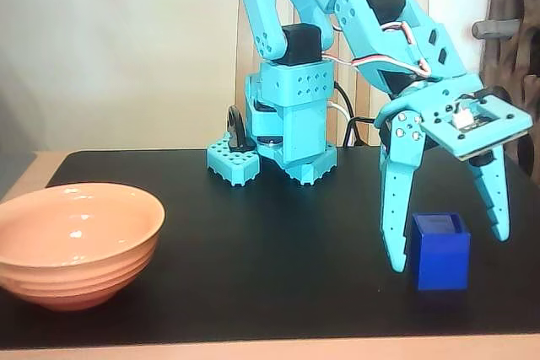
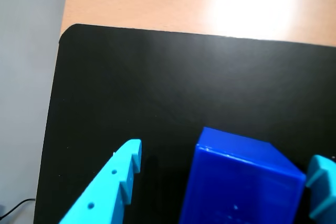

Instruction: Place the blue cube in the orange bowl.

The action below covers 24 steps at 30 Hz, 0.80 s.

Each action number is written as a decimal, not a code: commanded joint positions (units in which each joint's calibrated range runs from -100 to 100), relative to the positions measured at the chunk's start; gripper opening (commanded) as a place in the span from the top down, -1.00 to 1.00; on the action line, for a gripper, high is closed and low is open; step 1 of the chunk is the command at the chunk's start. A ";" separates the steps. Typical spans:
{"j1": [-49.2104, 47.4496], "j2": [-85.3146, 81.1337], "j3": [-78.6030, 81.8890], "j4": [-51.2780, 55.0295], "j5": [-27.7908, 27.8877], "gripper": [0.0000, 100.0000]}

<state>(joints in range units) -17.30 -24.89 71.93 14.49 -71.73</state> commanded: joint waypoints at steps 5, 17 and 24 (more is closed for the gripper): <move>0.35 -6.25 4.29 -1.94 -1.55 0.29; 0.15 -6.68 5.11 -3.08 -4.33 0.29; -0.45 -5.23 5.20 -3.08 -6.43 0.29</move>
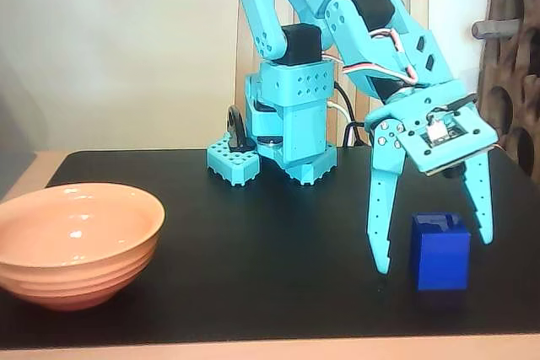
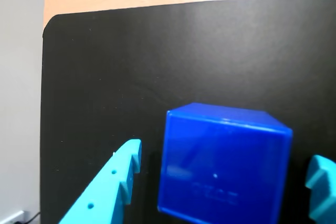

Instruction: Place the blue cube in the orange bowl.

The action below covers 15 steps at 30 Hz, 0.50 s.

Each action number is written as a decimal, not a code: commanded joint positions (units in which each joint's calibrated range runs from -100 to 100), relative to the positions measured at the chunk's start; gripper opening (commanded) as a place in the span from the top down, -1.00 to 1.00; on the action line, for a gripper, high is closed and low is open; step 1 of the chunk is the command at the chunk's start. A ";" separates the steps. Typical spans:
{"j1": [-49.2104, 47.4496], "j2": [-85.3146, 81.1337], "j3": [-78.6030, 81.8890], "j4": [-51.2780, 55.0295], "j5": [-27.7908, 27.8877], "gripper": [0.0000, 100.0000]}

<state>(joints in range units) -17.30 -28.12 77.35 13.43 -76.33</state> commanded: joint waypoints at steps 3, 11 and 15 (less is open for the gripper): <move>-0.45 -1.32 -0.21 -2.11 -1.83 0.29; 0.25 -0.30 0.60 -2.02 -1.83 0.30; 0.25 1.24 0.42 -2.02 -1.83 0.30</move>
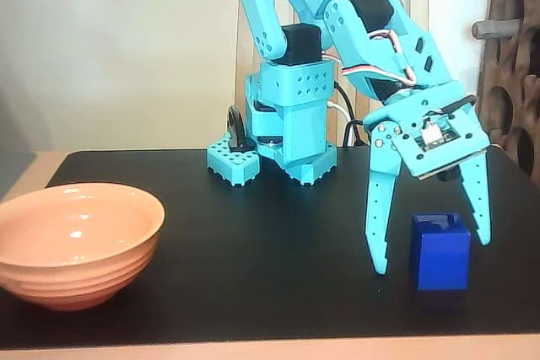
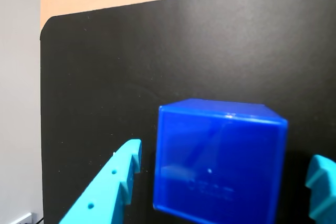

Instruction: Place the blue cube in the orange bowl.

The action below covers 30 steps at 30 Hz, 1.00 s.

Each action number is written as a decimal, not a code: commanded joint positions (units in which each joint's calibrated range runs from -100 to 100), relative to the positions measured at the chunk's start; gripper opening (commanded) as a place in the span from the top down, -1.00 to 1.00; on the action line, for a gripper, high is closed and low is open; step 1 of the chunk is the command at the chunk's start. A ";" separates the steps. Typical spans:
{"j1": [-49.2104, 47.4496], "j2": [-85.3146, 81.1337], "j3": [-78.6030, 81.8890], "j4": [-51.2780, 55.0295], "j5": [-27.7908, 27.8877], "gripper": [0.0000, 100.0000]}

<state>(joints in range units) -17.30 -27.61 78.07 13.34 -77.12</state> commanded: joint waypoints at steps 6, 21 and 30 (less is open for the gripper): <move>0.35 1.07 -0.12 -1.76 -1.05 0.30; 1.55 3.45 -0.85 -1.93 -1.05 0.30; 2.15 3.37 -0.94 -2.02 -1.05 0.56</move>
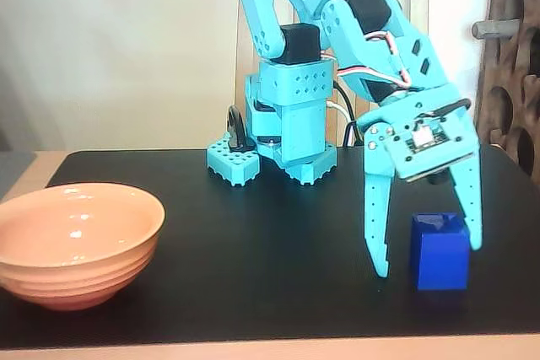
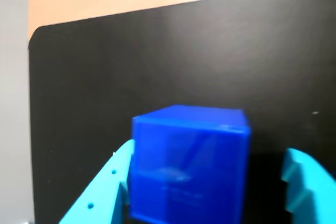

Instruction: Place the blue cube in the orange bowl.

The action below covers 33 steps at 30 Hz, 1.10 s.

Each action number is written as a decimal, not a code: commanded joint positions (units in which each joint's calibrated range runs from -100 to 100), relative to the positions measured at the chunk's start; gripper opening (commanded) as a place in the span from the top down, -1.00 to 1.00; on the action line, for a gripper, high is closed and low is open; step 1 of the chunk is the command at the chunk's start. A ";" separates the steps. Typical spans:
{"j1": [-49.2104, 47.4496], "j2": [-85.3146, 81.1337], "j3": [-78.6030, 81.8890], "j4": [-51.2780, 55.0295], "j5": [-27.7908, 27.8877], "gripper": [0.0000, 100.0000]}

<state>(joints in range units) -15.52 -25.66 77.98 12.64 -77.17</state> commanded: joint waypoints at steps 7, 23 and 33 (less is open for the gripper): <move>0.37 0.73 -0.94 -1.40 -0.99 0.58; 0.37 -0.46 -0.66 -1.57 -0.94 0.63; 1.88 -0.89 -1.66 -1.66 -0.57 0.62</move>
<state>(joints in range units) -15.52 -24.81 77.98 11.93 -77.22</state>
